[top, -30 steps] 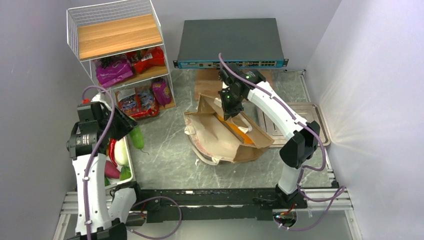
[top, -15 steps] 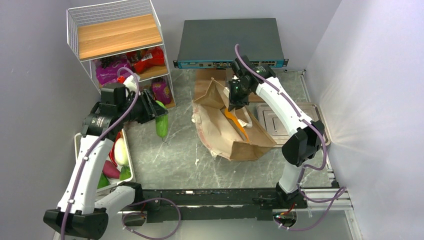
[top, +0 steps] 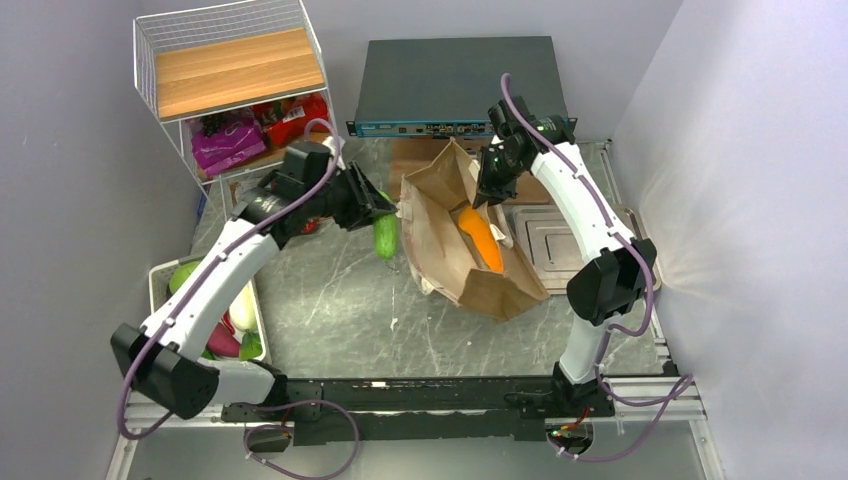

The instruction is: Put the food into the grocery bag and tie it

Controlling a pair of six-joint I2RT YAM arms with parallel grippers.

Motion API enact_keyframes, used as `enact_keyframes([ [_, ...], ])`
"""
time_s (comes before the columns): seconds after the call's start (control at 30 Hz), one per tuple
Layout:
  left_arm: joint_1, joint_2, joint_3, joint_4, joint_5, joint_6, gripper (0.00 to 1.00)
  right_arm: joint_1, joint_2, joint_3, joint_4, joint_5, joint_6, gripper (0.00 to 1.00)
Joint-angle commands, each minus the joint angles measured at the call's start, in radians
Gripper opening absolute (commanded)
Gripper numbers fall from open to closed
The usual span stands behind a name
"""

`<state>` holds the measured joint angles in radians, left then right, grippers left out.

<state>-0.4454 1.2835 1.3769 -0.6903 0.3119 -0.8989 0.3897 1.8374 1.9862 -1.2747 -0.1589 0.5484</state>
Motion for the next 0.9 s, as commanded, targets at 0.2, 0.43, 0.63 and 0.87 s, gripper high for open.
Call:
enact_keyframes([
  [0.2,-0.156,0.164,0.123,0.115,-0.16,-0.305,0.0,-0.06,0.002,0.065,-0.046,-0.14,0.053,0.0],
  [0.43,-0.167,0.239,0.208,0.062,-0.204,-0.259,0.0,-0.069,-0.029,0.026,-0.015,-0.175,0.065,0.0],
  [0.63,-0.166,0.299,0.269,-0.024,-0.178,-0.145,0.82,-0.068,-0.095,-0.1,0.061,-0.173,0.098,0.0],
  [0.87,-0.173,0.229,0.216,-0.046,-0.125,-0.081,0.99,-0.063,-0.16,-0.22,0.107,-0.182,0.2,0.0],
])
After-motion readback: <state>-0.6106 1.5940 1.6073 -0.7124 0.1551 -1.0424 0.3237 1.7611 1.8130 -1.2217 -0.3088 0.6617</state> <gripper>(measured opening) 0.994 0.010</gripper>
